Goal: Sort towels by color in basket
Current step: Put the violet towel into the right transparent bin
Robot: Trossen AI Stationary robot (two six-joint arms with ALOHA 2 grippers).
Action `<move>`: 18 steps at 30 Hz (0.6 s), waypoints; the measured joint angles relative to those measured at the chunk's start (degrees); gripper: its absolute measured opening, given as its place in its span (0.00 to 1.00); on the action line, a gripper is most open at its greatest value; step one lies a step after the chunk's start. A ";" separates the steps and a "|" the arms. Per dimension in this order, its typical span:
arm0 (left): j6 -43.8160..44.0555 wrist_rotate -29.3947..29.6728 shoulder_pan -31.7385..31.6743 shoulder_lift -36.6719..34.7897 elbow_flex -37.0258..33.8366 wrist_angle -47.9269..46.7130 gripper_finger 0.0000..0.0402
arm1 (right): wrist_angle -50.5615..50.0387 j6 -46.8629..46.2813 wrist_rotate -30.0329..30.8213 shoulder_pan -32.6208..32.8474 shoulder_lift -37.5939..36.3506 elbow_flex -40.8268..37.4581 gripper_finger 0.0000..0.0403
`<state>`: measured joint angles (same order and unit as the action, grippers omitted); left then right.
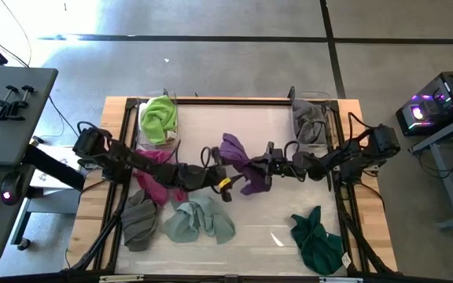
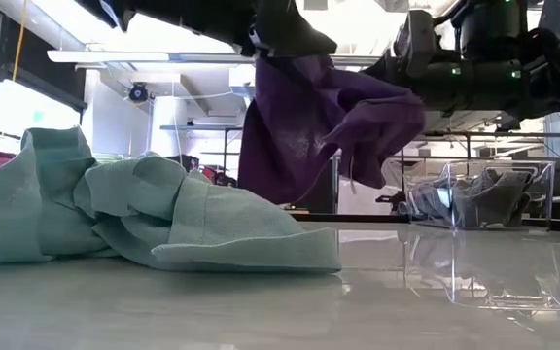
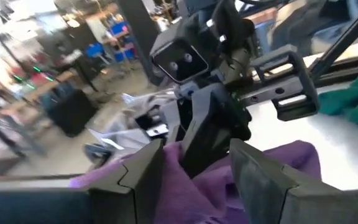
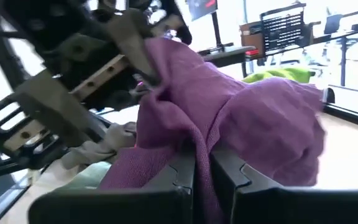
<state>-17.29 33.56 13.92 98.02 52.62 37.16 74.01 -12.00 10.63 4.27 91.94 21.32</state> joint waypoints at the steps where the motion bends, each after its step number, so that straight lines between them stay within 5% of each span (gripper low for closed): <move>1: 1.74 -1.30 -0.70 0.00 0.00 -0.40 0.44 | 0.01 0.02 -0.46 0.01 0.00 0.00 0.03; 10: 5.93 -5.83 -5.11 0.00 0.00 -8.91 0.53 | 1.65 2.22 -2.32 2.78 0.09 0.00 0.03; 18: 8.23 -13.09 -5.60 -0.02 0.00 -7.39 0.53 | 4.57 3.50 -5.35 3.28 0.11 0.00 0.03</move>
<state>-9.06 20.47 8.32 98.00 52.62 29.77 78.57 -8.50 5.28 7.55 92.05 21.32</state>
